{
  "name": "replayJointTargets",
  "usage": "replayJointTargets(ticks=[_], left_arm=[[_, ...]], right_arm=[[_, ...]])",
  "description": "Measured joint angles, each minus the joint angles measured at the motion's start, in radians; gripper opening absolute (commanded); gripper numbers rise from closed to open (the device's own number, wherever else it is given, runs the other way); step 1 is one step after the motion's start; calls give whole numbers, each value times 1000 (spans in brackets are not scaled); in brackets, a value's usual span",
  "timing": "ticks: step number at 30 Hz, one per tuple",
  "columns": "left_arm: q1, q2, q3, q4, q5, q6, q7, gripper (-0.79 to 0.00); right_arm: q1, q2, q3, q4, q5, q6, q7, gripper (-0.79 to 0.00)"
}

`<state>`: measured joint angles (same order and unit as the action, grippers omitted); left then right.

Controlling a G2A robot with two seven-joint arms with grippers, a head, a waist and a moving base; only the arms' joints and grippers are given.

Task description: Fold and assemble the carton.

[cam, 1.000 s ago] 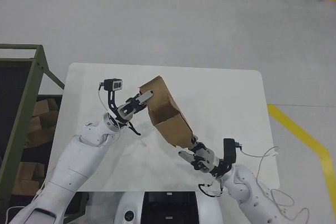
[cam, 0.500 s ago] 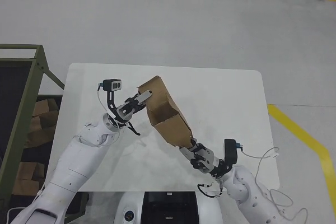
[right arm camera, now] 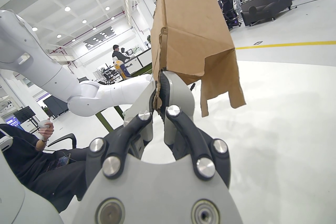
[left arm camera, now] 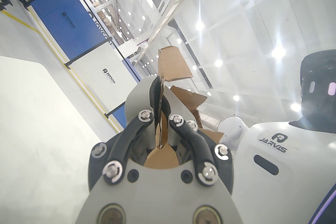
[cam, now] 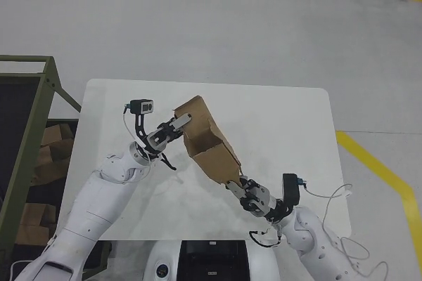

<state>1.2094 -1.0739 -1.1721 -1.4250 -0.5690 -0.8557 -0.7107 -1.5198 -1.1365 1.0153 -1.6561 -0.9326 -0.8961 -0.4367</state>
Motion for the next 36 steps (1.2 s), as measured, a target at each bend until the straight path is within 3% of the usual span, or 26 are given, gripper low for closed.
replayJointTargets(ticks=[13,25,32,36], left_arm=[[16,13,-90,26,22,-21,-46,0],[51,41,-187,-30,62,-76,-176,0],[62,73,-166,-127,124,-33,-221,0],[59,106,-122,-180,171,-24,-231,0]], right_arm=[[-50,37,125,-80,147,-55,229,-785],[-86,91,215,-170,318,-116,533,-785],[-51,145,196,-217,489,-116,780,-785],[-11,179,175,-224,632,-116,945,-785]])
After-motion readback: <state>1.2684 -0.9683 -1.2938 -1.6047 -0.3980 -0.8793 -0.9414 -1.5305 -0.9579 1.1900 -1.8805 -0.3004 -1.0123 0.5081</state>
